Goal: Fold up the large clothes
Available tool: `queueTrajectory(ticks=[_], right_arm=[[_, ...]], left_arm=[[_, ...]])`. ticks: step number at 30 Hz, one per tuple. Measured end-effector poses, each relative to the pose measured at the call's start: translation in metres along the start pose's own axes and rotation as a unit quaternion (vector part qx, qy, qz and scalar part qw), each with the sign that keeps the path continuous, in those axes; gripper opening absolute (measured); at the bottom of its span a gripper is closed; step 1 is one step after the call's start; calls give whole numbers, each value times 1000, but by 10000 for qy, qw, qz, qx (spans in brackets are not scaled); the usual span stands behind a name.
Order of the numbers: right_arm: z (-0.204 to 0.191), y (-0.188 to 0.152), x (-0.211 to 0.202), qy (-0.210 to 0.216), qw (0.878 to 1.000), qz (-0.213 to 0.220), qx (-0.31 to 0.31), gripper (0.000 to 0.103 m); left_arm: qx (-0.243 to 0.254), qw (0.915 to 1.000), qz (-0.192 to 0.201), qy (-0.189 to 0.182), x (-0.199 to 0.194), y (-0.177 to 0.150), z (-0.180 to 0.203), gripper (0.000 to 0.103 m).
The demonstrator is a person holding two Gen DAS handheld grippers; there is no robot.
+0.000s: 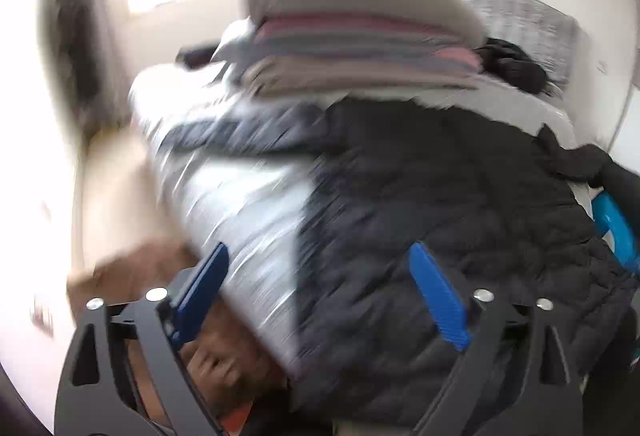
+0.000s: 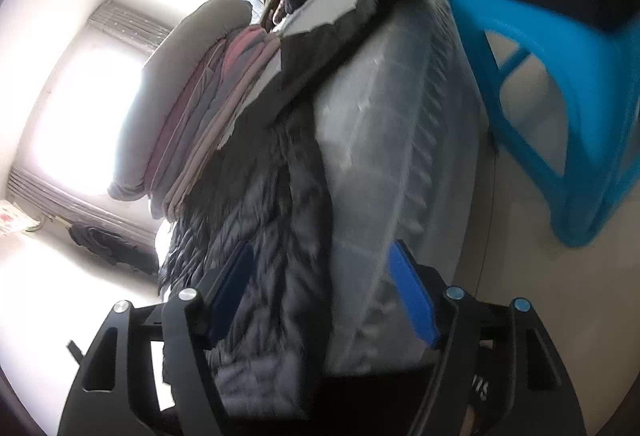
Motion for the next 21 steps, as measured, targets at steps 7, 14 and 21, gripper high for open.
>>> queueTrajectory(ticks=[7, 14, 21], right_arm=[[-16, 42, 35, -168, 9996, 178, -104, 69], [5, 97, 79, -682, 9964, 453, 219, 70], [25, 164, 117, -1226, 9885, 810, 344, 70]], left_arm=[[857, 9952, 463, -90, 37, 36, 145, 92], [924, 9956, 115, -98, 87, 45, 214, 92], [755, 9967, -265, 99, 108, 42, 214, 92]])
Point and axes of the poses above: each gripper's, at about its wrist camera, not at the fingertips, and x roughly the way its jaws point, z to its right, y to its top, the point moved 1 cm from there along x, roughly the way its jaws point, and after that the axes turned 8 degrees about y, right-handed, at the moved point
